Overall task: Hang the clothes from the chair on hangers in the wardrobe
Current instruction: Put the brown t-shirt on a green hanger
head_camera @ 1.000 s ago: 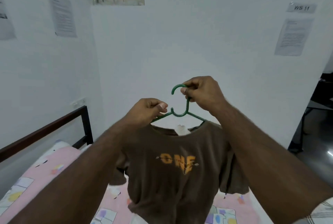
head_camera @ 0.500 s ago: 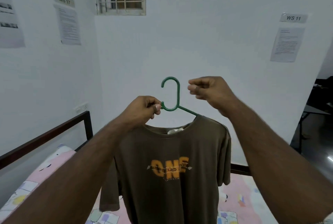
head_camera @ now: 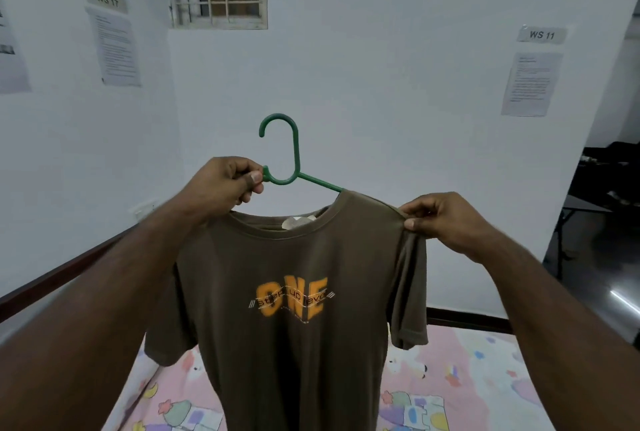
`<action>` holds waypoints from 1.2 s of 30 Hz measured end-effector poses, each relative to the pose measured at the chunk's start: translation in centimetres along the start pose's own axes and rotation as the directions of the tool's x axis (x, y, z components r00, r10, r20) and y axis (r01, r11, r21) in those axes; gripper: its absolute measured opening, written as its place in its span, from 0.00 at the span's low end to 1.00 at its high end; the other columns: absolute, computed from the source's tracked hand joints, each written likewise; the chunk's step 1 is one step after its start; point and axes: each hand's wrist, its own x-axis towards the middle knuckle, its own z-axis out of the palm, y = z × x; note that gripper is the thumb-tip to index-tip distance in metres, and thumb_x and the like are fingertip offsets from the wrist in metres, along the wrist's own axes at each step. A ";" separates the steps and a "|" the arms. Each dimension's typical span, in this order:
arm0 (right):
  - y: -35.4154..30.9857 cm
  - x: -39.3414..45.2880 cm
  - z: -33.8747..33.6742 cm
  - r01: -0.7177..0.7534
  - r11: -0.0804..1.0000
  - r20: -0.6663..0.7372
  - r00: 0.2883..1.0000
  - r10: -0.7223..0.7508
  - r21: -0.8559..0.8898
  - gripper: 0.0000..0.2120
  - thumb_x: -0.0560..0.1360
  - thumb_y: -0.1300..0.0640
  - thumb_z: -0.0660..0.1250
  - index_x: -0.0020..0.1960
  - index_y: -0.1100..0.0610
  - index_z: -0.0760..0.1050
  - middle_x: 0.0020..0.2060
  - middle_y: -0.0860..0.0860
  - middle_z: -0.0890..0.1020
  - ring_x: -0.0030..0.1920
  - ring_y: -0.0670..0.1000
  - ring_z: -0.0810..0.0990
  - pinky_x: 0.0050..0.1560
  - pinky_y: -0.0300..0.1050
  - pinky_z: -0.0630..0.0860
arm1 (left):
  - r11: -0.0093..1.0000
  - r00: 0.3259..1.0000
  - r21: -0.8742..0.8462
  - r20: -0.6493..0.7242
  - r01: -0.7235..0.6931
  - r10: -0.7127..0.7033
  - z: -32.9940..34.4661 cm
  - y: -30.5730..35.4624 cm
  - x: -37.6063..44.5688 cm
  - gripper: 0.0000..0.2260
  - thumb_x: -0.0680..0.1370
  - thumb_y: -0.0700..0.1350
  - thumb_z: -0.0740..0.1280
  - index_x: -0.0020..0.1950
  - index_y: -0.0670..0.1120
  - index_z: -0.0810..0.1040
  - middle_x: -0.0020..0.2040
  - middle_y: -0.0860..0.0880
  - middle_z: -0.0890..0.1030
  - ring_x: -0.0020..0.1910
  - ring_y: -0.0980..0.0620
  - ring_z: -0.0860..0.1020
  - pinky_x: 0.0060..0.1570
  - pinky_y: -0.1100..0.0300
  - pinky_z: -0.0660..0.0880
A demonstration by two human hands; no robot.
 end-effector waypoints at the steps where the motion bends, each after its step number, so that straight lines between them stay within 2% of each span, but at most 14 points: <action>1: 0.0 0.0 -0.1 0.006 1.000 -0.031 0.999 -0.007 -0.029 0.11 0.74 0.67 0.72 0.49 0.53 0.85 0.43 0.54 0.86 0.47 0.52 0.85 0.57 0.55 0.81 | 1.000 1.000 0.013 0.006 -0.002 0.001 -0.2 -0.1 -0.1 0.09 0.83 0.41 0.63 0.47 0.47 0.81 0.38 0.51 0.81 0.30 0.60 0.74 0.36 0.63 0.72; 4: 0.2 0.2 -0.2 0.007 0.993 -0.099 0.995 -0.019 -0.119 0.12 0.76 0.64 0.72 0.48 0.47 0.83 0.44 0.45 0.86 0.50 0.44 0.84 0.60 0.48 0.79 | 0.999 1.000 0.040 0.007 -0.002 0.002 -0.5 -0.2 -0.3 0.09 0.84 0.41 0.62 0.47 0.47 0.80 0.38 0.51 0.81 0.30 0.61 0.73 0.37 0.62 0.72; 6: 0.0 0.3 0.2 0.016 0.988 -0.104 0.994 -0.032 -0.154 0.10 0.78 0.61 0.70 0.52 0.47 0.83 0.47 0.41 0.86 0.53 0.39 0.82 0.61 0.43 0.76 | 0.999 1.000 0.037 -0.008 -0.002 0.003 -0.5 -0.3 -0.4 0.09 0.84 0.41 0.62 0.47 0.47 0.80 0.38 0.51 0.81 0.30 0.61 0.73 0.37 0.62 0.72; 7: -0.3 0.3 0.6 0.035 0.993 -0.112 0.993 -0.048 -0.113 0.08 0.79 0.59 0.69 0.54 0.48 0.83 0.49 0.41 0.85 0.55 0.38 0.81 0.62 0.42 0.75 | 0.999 1.000 0.032 -0.014 -0.001 0.001 -0.5 -0.3 -0.4 0.09 0.84 0.41 0.62 0.47 0.47 0.80 0.38 0.52 0.81 0.29 0.61 0.73 0.37 0.61 0.72; 10: -1.7 0.2 1.9 0.089 0.991 -0.068 0.994 -0.082 0.104 0.09 0.78 0.58 0.70 0.58 0.51 0.83 0.52 0.43 0.86 0.56 0.40 0.82 0.60 0.40 0.75 | 1.000 1.000 0.016 -0.011 0.018 -0.018 -0.5 -0.4 -0.6 0.09 0.84 0.40 0.62 0.47 0.46 0.80 0.37 0.52 0.81 0.29 0.60 0.73 0.37 0.61 0.72; 13: -2.0 0.5 3.5 0.118 0.985 0.009 0.993 -0.121 0.125 0.11 0.78 0.63 0.69 0.55 0.51 0.84 0.50 0.46 0.87 0.54 0.45 0.84 0.58 0.42 0.78 | 0.999 0.999 -0.020 -0.003 0.037 -0.037 -0.7 -0.7 -0.7 0.09 0.83 0.41 0.63 0.46 0.45 0.81 0.37 0.53 0.81 0.30 0.59 0.74 0.38 0.61 0.72; 17: -1.9 1.2 4.2 0.142 0.962 -0.111 0.987 -0.119 0.234 0.11 0.77 0.67 0.69 0.51 0.52 0.85 0.47 0.50 0.87 0.53 0.50 0.84 0.54 0.44 0.79 | 0.993 0.997 -0.099 0.011 0.071 -0.071 -1.3 -1.2 -1.1 0.07 0.83 0.42 0.65 0.49 0.43 0.82 0.40 0.50 0.83 0.33 0.56 0.76 0.42 0.57 0.75; 20: -1.9 1.6 4.4 0.158 0.960 -0.139 0.982 -0.128 0.232 0.11 0.76 0.67 0.70 0.50 0.52 0.85 0.47 0.49 0.87 0.52 0.48 0.85 0.56 0.44 0.79 | 0.985 0.995 -0.145 0.039 0.096 -0.091 -1.5 -1.9 -1.4 0.07 0.82 0.43 0.66 0.52 0.42 0.83 0.43 0.47 0.85 0.36 0.53 0.78 0.46 0.53 0.75; 25: -1.7 1.8 3.9 0.158 0.963 -0.183 0.976 -0.119 0.219 0.12 0.76 0.67 0.71 0.49 0.51 0.84 0.46 0.46 0.87 0.52 0.45 0.84 0.56 0.39 0.79 | 0.981 0.995 -0.169 0.027 0.098 -0.095 -2.0 -2.5 -1.5 0.12 0.80 0.52 0.67 0.55 0.47 0.84 0.50 0.49 0.86 0.47 0.51 0.84 0.52 0.55 0.78; 28: -1.0 1.4 2.8 0.150 0.965 -0.215 0.971 -0.103 0.217 0.12 0.76 0.67 0.71 0.49 0.51 0.84 0.46 0.46 0.87 0.52 0.44 0.84 0.55 0.37 0.79 | 0.961 0.988 -0.239 -0.032 0.137 -0.149 -2.7 -4.5 -2.3 0.18 0.76 0.60 0.69 0.58 0.49 0.83 0.54 0.51 0.86 0.54 0.52 0.83 0.61 0.51 0.76; 30: -0.5 1.2 1.8 0.149 0.965 -0.238 0.967 -0.096 0.217 0.11 0.76 0.67 0.71 0.49 0.51 0.84 0.45 0.46 0.87 0.51 0.44 0.85 0.53 0.35 0.79 | 0.941 0.978 -0.281 -0.025 0.191 -0.206 -2.4 -6.2 -3.4 0.21 0.75 0.63 0.70 0.59 0.49 0.83 0.56 0.51 0.85 0.57 0.52 0.83 0.64 0.49 0.74; 33: 0.2 1.2 0.4 0.144 0.960 -0.262 0.962 -0.079 0.240 0.11 0.76 0.68 0.71 0.48 0.52 0.84 0.45 0.46 0.87 0.50 0.44 0.85 0.52 0.34 0.78 | 0.855 0.961 -0.442 0.067 0.269 -0.268 -0.5 -8.2 -4.2 0.20 0.76 0.57 0.70 0.62 0.45 0.82 0.60 0.45 0.84 0.63 0.45 0.80 0.69 0.44 0.71; 36: 0.9 1.3 -1.2 0.126 0.955 -0.252 0.966 -0.057 0.269 0.10 0.76 0.67 0.70 0.49 0.53 0.85 0.46 0.48 0.87 0.51 0.46 0.85 0.52 0.39 0.78 | 0.770 0.950 -0.568 0.071 0.289 -0.303 1.6 -7.5 -4.2 0.17 0.75 0.46 0.68 0.61 0.38 0.81 0.60 0.38 0.82 0.57 0.42 0.81 0.62 0.49 0.78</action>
